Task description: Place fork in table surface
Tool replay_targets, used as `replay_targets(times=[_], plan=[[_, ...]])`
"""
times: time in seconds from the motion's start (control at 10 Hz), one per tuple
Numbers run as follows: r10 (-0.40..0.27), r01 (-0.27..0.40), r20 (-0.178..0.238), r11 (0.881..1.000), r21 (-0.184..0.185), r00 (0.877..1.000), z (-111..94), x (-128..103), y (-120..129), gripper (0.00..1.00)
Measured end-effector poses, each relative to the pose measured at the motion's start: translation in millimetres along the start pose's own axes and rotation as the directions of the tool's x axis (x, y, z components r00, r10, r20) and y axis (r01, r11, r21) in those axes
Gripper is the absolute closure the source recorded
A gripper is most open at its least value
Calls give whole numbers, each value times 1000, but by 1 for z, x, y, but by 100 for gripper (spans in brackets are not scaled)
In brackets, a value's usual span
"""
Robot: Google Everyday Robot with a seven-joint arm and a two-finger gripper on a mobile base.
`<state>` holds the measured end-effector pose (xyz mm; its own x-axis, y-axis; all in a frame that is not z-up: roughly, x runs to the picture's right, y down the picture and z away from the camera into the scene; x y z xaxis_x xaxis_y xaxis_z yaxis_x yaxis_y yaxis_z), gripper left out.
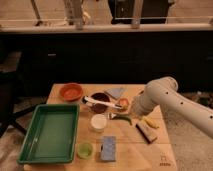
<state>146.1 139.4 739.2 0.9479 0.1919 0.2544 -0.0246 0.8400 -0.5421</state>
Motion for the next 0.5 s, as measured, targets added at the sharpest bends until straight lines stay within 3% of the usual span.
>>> replay_targets(times=[0.5], plan=[[89,-89,-15,996,8,996,-6,37,28,100]])
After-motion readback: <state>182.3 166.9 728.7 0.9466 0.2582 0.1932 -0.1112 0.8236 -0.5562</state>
